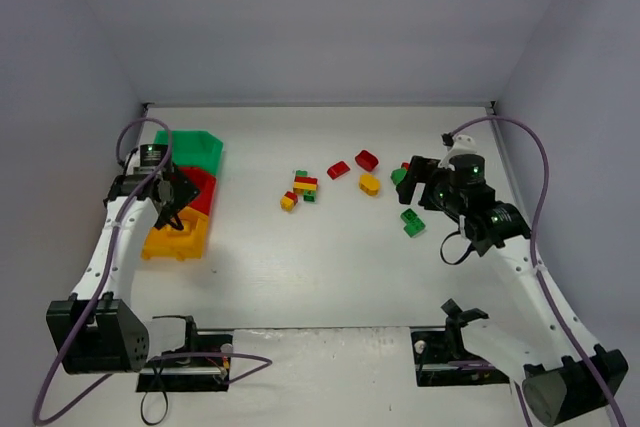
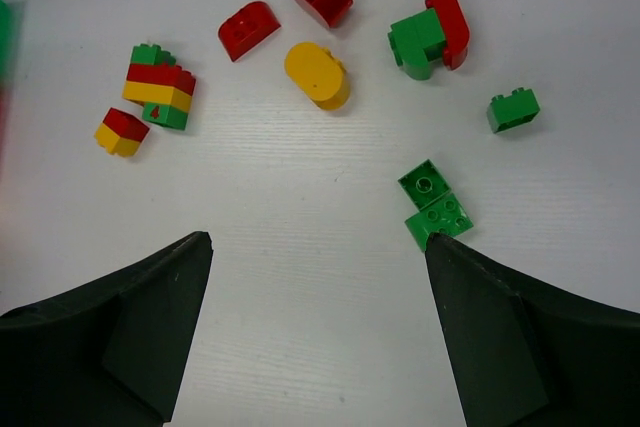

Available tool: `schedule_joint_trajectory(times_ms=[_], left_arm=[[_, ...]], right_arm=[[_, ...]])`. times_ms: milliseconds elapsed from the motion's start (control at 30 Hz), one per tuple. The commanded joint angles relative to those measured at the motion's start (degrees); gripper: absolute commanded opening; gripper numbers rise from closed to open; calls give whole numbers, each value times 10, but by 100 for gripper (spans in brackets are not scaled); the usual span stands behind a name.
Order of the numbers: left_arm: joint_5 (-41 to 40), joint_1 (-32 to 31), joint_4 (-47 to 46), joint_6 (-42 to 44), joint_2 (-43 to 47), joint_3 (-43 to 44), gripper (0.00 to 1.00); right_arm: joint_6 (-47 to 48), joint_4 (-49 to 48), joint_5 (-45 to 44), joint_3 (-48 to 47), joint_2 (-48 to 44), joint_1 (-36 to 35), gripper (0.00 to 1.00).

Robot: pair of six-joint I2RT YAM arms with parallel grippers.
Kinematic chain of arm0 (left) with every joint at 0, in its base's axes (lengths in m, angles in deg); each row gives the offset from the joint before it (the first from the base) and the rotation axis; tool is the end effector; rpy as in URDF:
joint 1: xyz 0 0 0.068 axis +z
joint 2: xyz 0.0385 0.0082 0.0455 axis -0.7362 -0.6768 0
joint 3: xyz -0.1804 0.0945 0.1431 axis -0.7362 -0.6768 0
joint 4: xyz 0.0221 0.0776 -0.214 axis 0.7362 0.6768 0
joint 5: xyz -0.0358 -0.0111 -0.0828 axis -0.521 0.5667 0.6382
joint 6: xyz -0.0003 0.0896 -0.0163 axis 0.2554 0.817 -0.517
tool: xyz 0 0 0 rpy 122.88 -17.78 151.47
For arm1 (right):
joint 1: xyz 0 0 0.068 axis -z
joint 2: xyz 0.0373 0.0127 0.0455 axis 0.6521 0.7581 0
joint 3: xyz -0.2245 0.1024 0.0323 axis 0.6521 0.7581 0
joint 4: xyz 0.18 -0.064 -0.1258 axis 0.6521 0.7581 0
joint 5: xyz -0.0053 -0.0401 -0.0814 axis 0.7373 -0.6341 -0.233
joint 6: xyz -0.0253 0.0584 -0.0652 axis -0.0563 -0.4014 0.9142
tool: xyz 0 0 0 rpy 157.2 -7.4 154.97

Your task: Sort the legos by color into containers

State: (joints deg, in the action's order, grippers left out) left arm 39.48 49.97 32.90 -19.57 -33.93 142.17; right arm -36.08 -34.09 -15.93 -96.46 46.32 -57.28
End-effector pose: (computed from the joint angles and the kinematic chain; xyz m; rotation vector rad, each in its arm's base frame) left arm 0.2467 0.0228 0.2405 -1.1027 2.2543 -0.1352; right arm 0.2257 0.0733 0.3121 0.0017 1.9364 0.4904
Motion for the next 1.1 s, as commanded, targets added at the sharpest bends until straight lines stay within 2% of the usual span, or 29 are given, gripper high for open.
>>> schedule_joint_trajectory(times_ms=[0, 200, 567, 800, 1067], left_arm=[[29, -68, -32, 63, 25, 55, 67], [83, -121, -38, 121, 45, 82, 69], [173, -125, 12, 186, 117, 66, 69], [188, -125, 30, 193, 161, 30, 69], [187, -125, 37, 187, 179, 10, 69]], right_arm=[[17, -47, 38, -29, 56, -3, 86], [78, -94, 70, -79, 187, -8, 89], [226, -220, 141, -96, 386, -12, 83], [291, -224, 148, -144, 471, -13, 81], [327, -223, 120, -176, 542, -16, 71]])
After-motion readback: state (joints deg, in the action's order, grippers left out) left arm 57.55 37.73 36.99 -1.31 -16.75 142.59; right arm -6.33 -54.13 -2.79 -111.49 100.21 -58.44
